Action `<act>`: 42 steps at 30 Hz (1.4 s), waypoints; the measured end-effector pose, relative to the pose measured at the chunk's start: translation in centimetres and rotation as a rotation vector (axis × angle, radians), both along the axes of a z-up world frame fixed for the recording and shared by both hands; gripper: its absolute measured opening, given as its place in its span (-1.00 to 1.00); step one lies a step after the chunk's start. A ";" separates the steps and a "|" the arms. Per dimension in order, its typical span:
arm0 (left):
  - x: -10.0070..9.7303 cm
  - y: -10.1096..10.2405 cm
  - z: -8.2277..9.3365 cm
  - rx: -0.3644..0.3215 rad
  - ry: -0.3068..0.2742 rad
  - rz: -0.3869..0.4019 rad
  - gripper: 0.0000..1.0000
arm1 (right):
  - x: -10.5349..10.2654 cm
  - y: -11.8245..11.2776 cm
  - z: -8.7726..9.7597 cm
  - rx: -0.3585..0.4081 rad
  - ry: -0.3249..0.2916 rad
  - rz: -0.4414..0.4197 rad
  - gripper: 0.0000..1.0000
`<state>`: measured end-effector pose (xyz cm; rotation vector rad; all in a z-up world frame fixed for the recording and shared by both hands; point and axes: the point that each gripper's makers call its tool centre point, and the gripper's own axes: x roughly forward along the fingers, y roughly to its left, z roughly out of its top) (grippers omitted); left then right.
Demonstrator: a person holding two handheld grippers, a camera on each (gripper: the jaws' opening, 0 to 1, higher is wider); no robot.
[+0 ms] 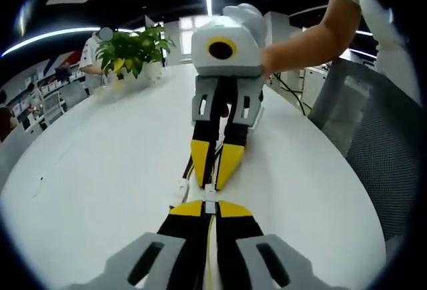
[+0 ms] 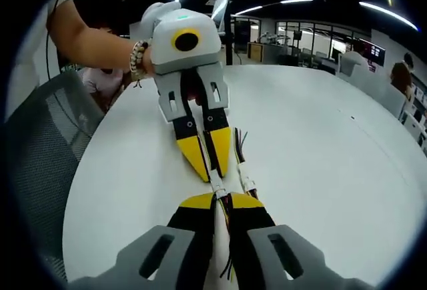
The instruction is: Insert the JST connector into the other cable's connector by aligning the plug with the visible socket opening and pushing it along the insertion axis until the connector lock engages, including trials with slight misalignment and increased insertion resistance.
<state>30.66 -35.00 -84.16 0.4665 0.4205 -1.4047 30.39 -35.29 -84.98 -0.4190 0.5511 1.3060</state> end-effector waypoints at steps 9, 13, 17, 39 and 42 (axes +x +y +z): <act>0.0 0.2 0.0 -0.005 0.020 0.031 -1.00 | 0.0 0.0 0.1 -0.005 -0.035 0.025 -0.91; 0.7 0.3 -0.1 -0.013 0.052 0.103 -0.86 | 0.1 0.0 0.0 -0.014 -0.048 0.024 -0.90; 0.2 0.1 -0.1 -0.016 0.060 0.085 -0.77 | 0.4 -0.1 0.2 -0.010 -0.025 0.000 -0.79; 0.3 0.8 4.3 -0.110 0.034 0.168 -0.76 | 0.5 -0.8 4.2 -0.001 -0.059 -0.049 -0.74; 0.2 1.3 5.0 -0.114 0.020 0.180 -0.75 | 0.4 -1.1 4.5 0.003 -0.061 -0.061 -0.74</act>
